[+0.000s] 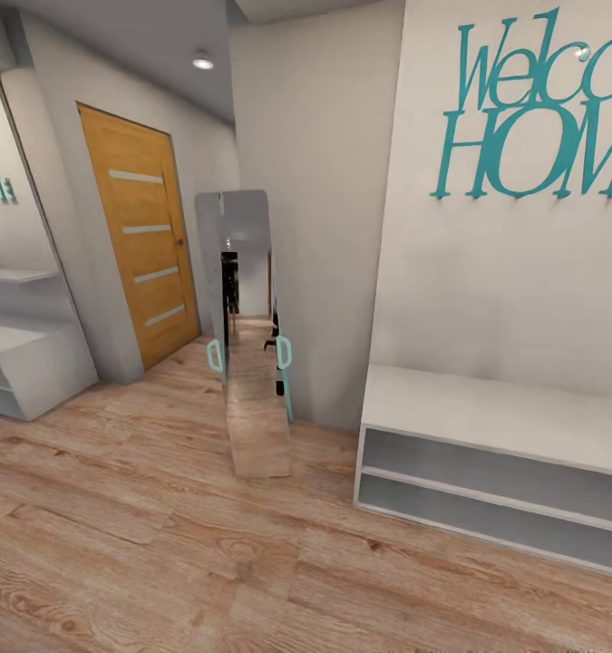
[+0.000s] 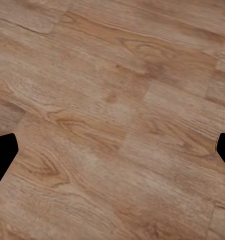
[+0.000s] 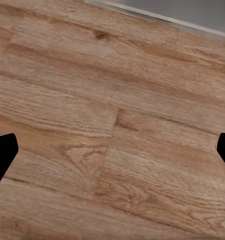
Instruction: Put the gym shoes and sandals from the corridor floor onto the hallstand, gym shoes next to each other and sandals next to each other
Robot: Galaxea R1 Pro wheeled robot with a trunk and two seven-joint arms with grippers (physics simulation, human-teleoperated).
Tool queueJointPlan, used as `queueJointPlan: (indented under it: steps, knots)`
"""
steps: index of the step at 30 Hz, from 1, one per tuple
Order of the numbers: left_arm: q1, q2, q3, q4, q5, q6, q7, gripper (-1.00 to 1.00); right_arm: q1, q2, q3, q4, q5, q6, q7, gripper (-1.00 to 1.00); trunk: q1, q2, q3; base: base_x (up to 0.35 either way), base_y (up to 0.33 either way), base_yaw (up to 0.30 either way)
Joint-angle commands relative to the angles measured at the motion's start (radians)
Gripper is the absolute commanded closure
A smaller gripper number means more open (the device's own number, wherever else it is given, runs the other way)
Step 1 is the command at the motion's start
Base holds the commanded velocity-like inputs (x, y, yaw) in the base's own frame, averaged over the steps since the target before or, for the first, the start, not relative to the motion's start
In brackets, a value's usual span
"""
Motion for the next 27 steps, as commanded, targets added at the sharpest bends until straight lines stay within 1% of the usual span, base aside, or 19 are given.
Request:
queueJointPlan:
  steps: [1,22,27]
  knots:
    - [0.000,0.001,0.000,0.001,0.006,-0.004,-0.003,-1.00,-0.001,0.000,-0.001,0.001,0.000,-0.003,0.000,-1.00,0.000,-0.001,-0.001,0.000,0.000,-0.221]
    - [0.009,0.003,-0.008,0.002,0.005,-0.009,-0.010,-1.00,-0.001,0.000,-0.001,0.001,-0.001,-0.003,0.000,-1.00,0.000,-0.001,-0.001,0.000,0.000,-0.285]
    - [0.010,0.001,-0.009,0.002,-0.021,-0.009,-0.010,-1.00,-0.001,0.000,-0.001,0.000,-0.001,-0.003,0.000,-1.00,0.000,-0.001,-0.001,0.000,-0.119,-0.300]
